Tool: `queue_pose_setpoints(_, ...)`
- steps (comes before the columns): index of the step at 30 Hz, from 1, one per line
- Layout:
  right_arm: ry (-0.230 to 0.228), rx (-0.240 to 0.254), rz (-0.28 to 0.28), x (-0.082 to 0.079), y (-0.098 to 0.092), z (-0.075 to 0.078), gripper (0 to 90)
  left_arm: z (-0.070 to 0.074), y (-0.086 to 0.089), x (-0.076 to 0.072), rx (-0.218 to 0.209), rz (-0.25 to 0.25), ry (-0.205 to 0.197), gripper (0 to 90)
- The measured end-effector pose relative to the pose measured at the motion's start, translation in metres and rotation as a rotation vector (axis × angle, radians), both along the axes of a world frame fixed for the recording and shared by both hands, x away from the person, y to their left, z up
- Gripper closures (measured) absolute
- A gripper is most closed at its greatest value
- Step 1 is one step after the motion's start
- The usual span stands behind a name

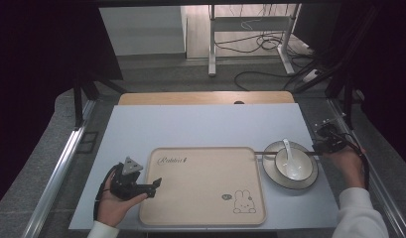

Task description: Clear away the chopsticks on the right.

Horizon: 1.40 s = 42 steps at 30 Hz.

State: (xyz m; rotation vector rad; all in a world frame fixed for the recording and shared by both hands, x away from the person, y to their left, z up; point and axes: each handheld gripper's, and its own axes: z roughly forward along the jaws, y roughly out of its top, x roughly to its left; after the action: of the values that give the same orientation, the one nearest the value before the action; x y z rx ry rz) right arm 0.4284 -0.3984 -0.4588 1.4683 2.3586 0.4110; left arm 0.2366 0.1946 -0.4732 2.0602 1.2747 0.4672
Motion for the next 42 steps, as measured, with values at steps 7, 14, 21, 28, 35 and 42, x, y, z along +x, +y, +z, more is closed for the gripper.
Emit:
queue_pose_setpoints(7, 0.018, -0.015, -0.022, -0.012, -0.004, -0.001, 89.3, 0.001, -0.001, 0.002, 0.001, -0.011, -0.001, 12.1)
queue_pose_setpoints(14, 0.041, -0.03, -0.035, -0.03, -0.008, -0.004, 89.3, 0.002, -0.002, 0.005, -0.005, -0.024, -0.007, 12.1)
queue_pose_setpoints(21, -0.009, -0.009, -0.04, -0.043, -0.012, 0.006, 89.3, 0.004, -0.002, 0.004, -0.009, -0.026, -0.012, 12.1)
queue_pose_setpoints(28, -0.027, 0.05, 0.016, -0.05, -0.003, 0.015, 89.3, 0.004, -0.001, 0.003, -0.008, -0.022, -0.012, 12.1)
queue_pose_setpoints(35, -0.005, 0.054, 0.028, -0.049, -0.003, 0.012, 89.3, 0.004, 0.0, 0.003, -0.008, -0.019, -0.011, 12.1)
queue_pose_setpoints(42, 0.002, 0.055, 0.032, -0.05, -0.003, 0.01, 89.4, 0.005, 0.0, 0.003, -0.008, -0.019, -0.013, 12.1)
